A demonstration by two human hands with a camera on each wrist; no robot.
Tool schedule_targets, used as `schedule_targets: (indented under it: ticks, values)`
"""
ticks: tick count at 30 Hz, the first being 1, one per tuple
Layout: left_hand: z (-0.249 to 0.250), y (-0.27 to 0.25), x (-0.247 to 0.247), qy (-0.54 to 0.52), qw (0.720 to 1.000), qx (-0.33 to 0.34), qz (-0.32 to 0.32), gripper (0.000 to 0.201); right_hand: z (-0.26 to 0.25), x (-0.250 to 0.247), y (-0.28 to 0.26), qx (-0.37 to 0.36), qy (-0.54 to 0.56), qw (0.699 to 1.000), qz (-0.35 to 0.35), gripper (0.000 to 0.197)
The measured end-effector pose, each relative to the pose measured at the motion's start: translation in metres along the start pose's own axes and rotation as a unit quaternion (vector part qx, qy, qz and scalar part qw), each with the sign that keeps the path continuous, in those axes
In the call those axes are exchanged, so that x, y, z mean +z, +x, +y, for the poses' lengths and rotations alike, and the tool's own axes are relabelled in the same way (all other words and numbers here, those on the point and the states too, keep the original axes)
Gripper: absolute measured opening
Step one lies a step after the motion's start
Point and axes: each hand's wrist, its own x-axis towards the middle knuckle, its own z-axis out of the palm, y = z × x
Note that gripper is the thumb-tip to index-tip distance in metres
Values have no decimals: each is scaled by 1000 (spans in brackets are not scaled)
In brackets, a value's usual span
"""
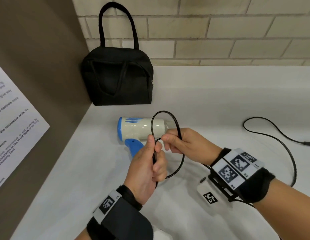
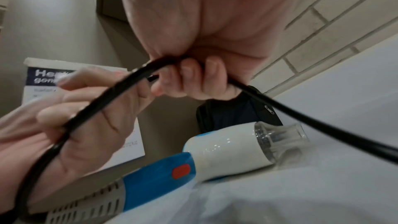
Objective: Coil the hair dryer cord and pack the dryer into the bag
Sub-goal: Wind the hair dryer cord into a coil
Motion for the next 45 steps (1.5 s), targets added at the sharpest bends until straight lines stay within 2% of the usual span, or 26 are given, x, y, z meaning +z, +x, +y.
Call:
schedule_targets:
  ticks: [4,8,9,12,14,17,21,23,24,26,27,29,31,34,38,40,43,45]
  values:
    - [1,-1,4,1,999,20,-45,35,-2,-5,5,15,43,998,48,36]
    - [-7,-1,6,-10,996,46,-71,47,2,-3,5,27,91,994,57,39]
    - [-7,-2,6,-7,996,51,-69,45,2,-2,5,35,103,992,57,39]
    - [-3,-2,5,-7,998,63,-26,43,3,-4,5,39,126,989,72,26]
    - [2,-1,2,-25,997,69,5,38,9,-11,3,27,134,984,118,13]
    - [8,1,-1,-59,996,64,31,38,19,-22,-4,-4,161,965,208,19]
    - [8,4,-3,-93,994,49,43,46,20,-21,-11,-66,137,950,271,14]
    - [9,4,-3,-86,994,50,42,45,24,-20,-10,-47,19,957,286,15]
    - [10,3,-1,-79,995,53,39,45,26,-19,-10,-26,-82,960,267,13]
    - [11,3,3,-49,996,67,37,43,27,-10,-12,23,-263,951,160,10]
    - [10,2,5,-25,996,83,35,41,24,-2,-14,38,-325,939,110,14]
    - [7,3,10,59,988,140,29,39,11,15,-18,33,-377,925,45,18]
    - [3,4,13,159,968,193,17,34,-3,28,-24,25,-356,934,-21,19]
    - [-2,2,14,222,950,221,13,28,-14,32,-35,52,-288,952,-91,21]
    - [-11,1,12,283,919,270,43,32,-26,29,-45,86,-236,963,-99,11]
    - [-15,0,13,294,909,293,36,30,-28,29,-46,96,-229,965,-88,17]
    - [-18,0,13,324,893,312,30,31,-31,34,-47,107,-260,954,-105,26]
    - [-18,1,13,324,897,299,31,32,-33,37,-50,105,-296,944,-106,33]
